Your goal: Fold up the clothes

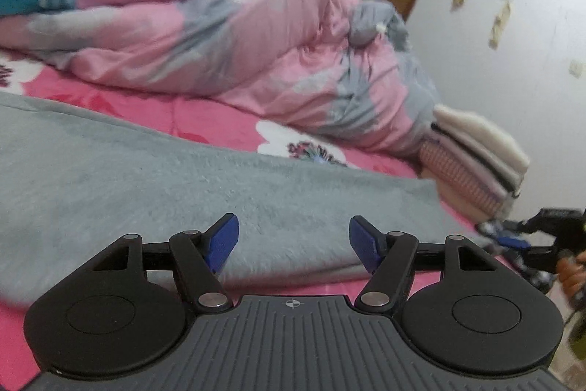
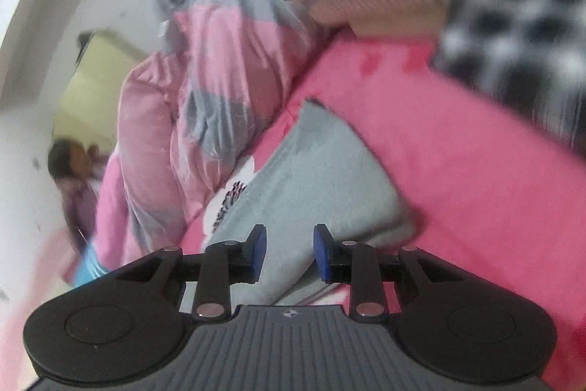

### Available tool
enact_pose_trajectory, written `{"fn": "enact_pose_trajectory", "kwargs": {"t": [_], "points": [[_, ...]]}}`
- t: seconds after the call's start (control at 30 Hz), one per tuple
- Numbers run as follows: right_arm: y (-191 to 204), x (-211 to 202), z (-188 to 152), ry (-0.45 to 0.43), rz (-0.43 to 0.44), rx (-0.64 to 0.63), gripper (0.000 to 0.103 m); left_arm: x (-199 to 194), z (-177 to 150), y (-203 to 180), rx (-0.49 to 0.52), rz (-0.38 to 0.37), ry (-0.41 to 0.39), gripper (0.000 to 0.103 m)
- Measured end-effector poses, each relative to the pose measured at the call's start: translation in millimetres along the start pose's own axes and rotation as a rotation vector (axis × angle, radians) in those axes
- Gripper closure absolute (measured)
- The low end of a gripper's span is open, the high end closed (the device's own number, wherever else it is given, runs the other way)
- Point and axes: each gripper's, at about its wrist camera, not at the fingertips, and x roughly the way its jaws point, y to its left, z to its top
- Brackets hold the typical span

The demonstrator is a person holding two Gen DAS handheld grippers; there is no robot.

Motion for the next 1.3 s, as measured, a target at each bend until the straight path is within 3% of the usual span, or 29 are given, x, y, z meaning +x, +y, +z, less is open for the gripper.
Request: {"fn": "enact_pose_trajectory", "kwargs": {"t": [0.37,0.57,0.8,1.07,1.2,1.23,1.3], "points": [[-32,27,0,0.055,-0.11,0.338,0.073,41,3,22,-0.058,-0.046,0.056,0.041],[-15,8,-12,0.045,-0.085,0.317,0.067,42,3,23,-0.059,-0.052,0.056,0.041],[-19,35,-11,0.062,-0.131,0.356,0.067,42,2,25,-0.064,-0.064,0.048,0.041],[-32,45,-13,0.023,-0.123,0.415,0.068,42,3,26,-0.066,-0.072,0.047,0.04],[-34,44,-16,-0.013,-0.112,0.397,0.079,42,3,25,-0.065,-0.071,0.047,0.04],[-31,42,-15,-0.027,-0.113,0.374,0.092,42,3,25,-0.065,-0.072,0.047,0.04],[-23,38,-13,-0.059,-0.108,0.322,0.098,43,3,25,-0.065,-0.072,0.046,0.04]]}}
